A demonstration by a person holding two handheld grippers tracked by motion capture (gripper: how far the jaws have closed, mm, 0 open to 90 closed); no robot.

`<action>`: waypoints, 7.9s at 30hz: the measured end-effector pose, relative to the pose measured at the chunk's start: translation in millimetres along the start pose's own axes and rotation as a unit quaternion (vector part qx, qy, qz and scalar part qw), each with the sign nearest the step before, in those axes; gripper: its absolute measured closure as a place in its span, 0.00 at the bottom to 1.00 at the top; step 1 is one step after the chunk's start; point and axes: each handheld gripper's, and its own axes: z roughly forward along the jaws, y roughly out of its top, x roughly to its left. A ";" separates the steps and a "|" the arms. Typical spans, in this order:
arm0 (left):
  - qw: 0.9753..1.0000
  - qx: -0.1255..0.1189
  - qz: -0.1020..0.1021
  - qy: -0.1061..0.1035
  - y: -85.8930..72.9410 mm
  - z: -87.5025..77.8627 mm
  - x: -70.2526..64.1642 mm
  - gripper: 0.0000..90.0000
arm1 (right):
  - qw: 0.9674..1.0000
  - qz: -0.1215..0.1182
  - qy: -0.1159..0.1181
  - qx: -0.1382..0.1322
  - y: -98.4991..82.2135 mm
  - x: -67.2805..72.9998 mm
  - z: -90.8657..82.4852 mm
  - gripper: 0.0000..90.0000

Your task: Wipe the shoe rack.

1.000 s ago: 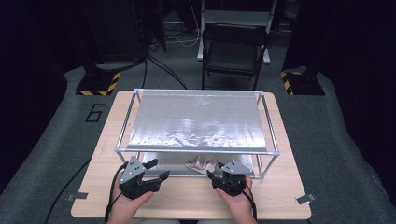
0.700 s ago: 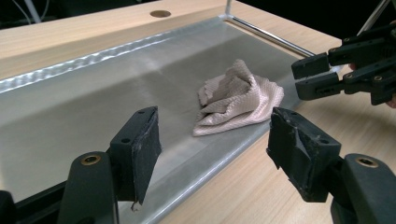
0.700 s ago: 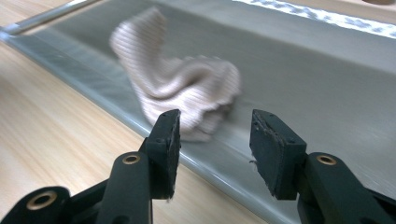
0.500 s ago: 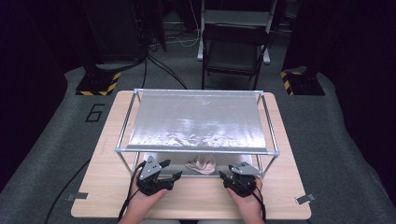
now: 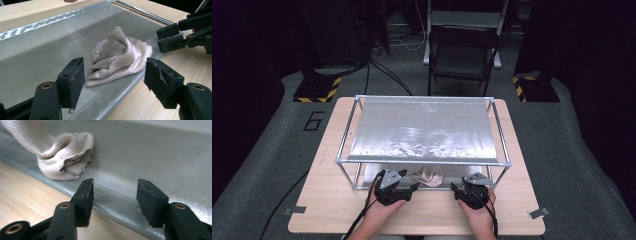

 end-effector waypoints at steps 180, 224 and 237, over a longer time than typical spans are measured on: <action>0.990 0.077 -0.054 0.107 -29.6 3.8 32.7 0.88 | 0.999 -0.018 0.020 0.019 -3.2 7.0 -1.8 0.54; 0.979 0.087 -0.060 0.177 -51.8 -48.4 60.3 0.87 | 0.999 -0.016 0.020 0.019 -3.3 7.0 -1.9 0.54; 0.980 0.072 -0.066 0.174 -54.6 -62.7 53.7 0.87 | 0.999 -0.015 0.021 0.019 -3.4 7.3 -2.0 0.54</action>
